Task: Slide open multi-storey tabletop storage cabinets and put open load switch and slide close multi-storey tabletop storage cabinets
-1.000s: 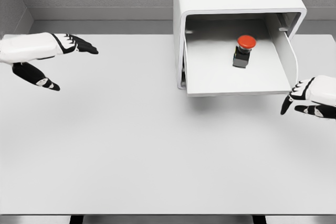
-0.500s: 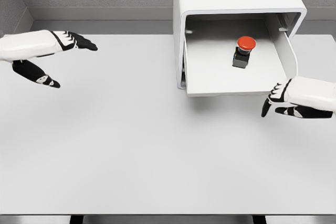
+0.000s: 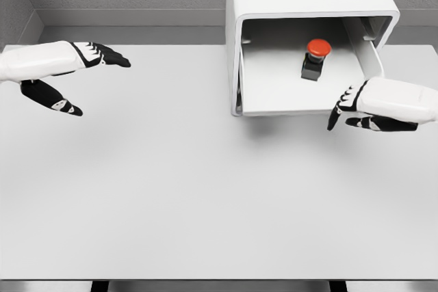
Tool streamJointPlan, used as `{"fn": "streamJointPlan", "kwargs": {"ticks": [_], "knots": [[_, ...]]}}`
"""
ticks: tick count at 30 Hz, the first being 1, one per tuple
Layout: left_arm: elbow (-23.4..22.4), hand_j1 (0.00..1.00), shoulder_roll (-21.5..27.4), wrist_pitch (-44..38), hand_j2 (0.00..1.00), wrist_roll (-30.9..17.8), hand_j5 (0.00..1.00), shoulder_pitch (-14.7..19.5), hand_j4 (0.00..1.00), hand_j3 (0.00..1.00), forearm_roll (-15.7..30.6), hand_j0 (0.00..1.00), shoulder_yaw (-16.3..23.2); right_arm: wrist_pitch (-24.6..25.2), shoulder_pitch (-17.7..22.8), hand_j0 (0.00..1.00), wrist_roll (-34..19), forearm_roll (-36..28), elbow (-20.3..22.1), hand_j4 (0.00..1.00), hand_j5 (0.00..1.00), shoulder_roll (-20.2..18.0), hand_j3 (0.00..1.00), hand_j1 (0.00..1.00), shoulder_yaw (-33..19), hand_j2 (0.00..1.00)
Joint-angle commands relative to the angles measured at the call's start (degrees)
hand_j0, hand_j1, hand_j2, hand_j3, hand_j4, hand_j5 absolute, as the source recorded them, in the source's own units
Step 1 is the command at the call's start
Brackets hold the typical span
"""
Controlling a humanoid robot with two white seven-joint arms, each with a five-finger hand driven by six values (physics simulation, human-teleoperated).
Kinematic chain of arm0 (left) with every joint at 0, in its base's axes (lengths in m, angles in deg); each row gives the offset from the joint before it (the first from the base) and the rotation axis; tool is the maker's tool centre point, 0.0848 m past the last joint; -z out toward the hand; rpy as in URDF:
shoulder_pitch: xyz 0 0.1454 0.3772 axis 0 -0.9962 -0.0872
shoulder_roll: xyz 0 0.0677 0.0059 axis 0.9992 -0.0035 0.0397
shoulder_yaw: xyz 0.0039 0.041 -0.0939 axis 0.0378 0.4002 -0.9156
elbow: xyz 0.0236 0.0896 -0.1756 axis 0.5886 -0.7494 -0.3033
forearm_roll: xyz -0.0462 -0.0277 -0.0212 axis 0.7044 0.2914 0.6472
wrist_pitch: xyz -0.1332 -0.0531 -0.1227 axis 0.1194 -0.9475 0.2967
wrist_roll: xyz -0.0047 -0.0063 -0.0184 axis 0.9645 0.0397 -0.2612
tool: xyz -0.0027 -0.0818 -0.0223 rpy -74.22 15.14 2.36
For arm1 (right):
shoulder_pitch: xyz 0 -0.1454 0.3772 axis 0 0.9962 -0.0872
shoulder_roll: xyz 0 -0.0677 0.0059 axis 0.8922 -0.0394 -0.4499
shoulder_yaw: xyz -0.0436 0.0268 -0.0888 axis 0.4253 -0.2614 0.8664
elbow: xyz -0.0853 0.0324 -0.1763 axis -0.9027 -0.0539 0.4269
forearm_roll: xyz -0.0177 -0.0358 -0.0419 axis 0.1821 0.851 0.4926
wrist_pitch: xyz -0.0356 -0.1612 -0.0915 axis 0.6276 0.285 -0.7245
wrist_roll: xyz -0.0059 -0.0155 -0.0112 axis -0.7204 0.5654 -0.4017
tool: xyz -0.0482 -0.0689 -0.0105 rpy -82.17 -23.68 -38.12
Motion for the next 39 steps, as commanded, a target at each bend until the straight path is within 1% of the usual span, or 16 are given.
{"fn": "streamJointPlan", "kwargs": {"ticks": [1,6,10,12,14,18,20,22,27,29,31,33,34,37,38,39], "knots": [[0.0,1.00,0.1,-0.2,1.00,0.0,1.00,0.0,1.00,1.00,0.4,1.00,-0.2,-0.4,0.0,0.53,-0.4,1.9,-1.1,0.53,0.53,1.4,0.53,0.53,2.6,0.53],[0.0,1.00,0.0,-0.2,1.00,0.0,1.00,-0.1,1.00,1.00,0.4,1.00,-0.7,-0.4,-2.2,0.55,-0.4,2.4,-1.7,0.55,0.55,2.8,0.55,0.55,5.6,0.55],[0.0,1.00,0.0,-0.2,1.00,0.0,1.00,-0.1,1.00,1.00,0.4,1.00,-0.7,-0.4,-7.5,0.57,-0.4,2.2,-7.1,0.57,0.57,2.9,0.57,0.57,4.1,0.57],[0.0,1.00,0.0,-0.2,1.00,0.0,1.00,-0.1,1.00,1.00,0.4,1.00,-0.7,-0.4,-6.6,0.58,-0.4,2.1,-6.8,0.58,0.58,2.5,0.58,0.58,-0.8,0.58],[0.0,1.00,0.1,-0.2,1.00,0.0,1.00,-0.1,1.00,1.00,0.4,1.00,-0.7,-0.4,-4.8,0.58,-0.4,2.1,-6.5,0.58,0.58,2.7,0.58,0.58,-0.7,0.58],[0.0,1.00,0.1,-0.2,1.00,0.0,1.00,-0.1,1.00,1.00,0.4,1.00,-0.7,-0.4,-1.2,0.60,-0.4,2.1,-2.0,0.60,0.60,1.0,0.60,0.60,-0.9,0.60],[0.0,1.00,0.1,-0.2,1.00,0.0,1.00,-0.1,1.00,1.00,0.4,1.00,-0.7,-0.4,-0.8,0.60,-0.4,2.8,-1.9,0.60,0.60,1.5,0.60,0.60,1.9,0.60],[0.0,1.00,0.1,-0.2,1.00,0.0,1.00,-0.1,1.00,1.00,0.4,1.00,-0.7,-0.4,-4.5,0.60,-0.4,4.7,-2.9,0.60,0.60,3.5,0.60,0.60,5.4,0.60],[0.0,1.00,0.0,-0.2,1.00,0.0,1.00,-0.3,1.00,1.00,0.4,1.00,-0.7,-0.4,-13.9,0.60,-0.4,6.4,-11.5,0.60,0.60,10.9,0.60,0.60,15.2,0.60],[-0.3,1.00,-1.2,-0.2,1.00,0.0,1.00,-2.6,1.00,1.00,0.4,1.00,-2.1,-0.4,-16.2,0.60,-0.4,7.5,-14.3,0.60,0.60,13.2,0.60,0.60,17.7,0.60],[-3.6,1.00,-4.4,-0.2,1.00,0.0,1.00,-6.5,1.00,1.00,0.3,1.00,-5.2,-0.4,-18.2,0.60,-0.4,7.6,-17.1,0.60,0.60,14.9,0.60,0.60,19.4,0.60],[-4.6,1.00,-6.4,-0.2,1.00,0.0,1.00,-7.4,1.00,1.00,0.3,1.00,-5.7,-0.4,-18.6,0.60,-0.4,8.3,-17.8,0.60,0.60,15.2,0.60,0.60,19.8,0.60],[-4.6,1.00,-6.7,-0.2,1.00,0.0,1.00,-8.3,1.00,1.00,0.4,1.00,-6.0,-0.4,-19.4,0.60,-0.4,8.8,-19.9,0.60,0.60,16.6,0.60,0.60,19.9,0.60],[-4.9,1.00,-11.9,-0.2,1.00,0.0,1.00,-12.5,1.00,1.00,0.3,1.00,-11.0,-0.4,-19.9,0.60,-0.4,8.8,-21.4,0.60,0.60,17.2,0.60,0.60,19.9,0.60],[-4.9,1.00,-12.0,-0.2,1.00,0.0,1.00,-12.8,1.00,1.00,0.3,1.00,-11.1,-0.4,-19.9,0.64,-0.4,9.0,-20.8,0.64,0.64,16.9,0.64,0.64,19.9,0.64],[-4.8,1.00,-12.0,-0.2,1.00,0.0,1.00,-12.8,1.00,1.00,0.3,1.00,-11.1,-0.4,-19.2,0.77,-0.4,9.3,-17.9,0.77,0.77,16.0,0.77,0.77,20.2,0.77]]}}
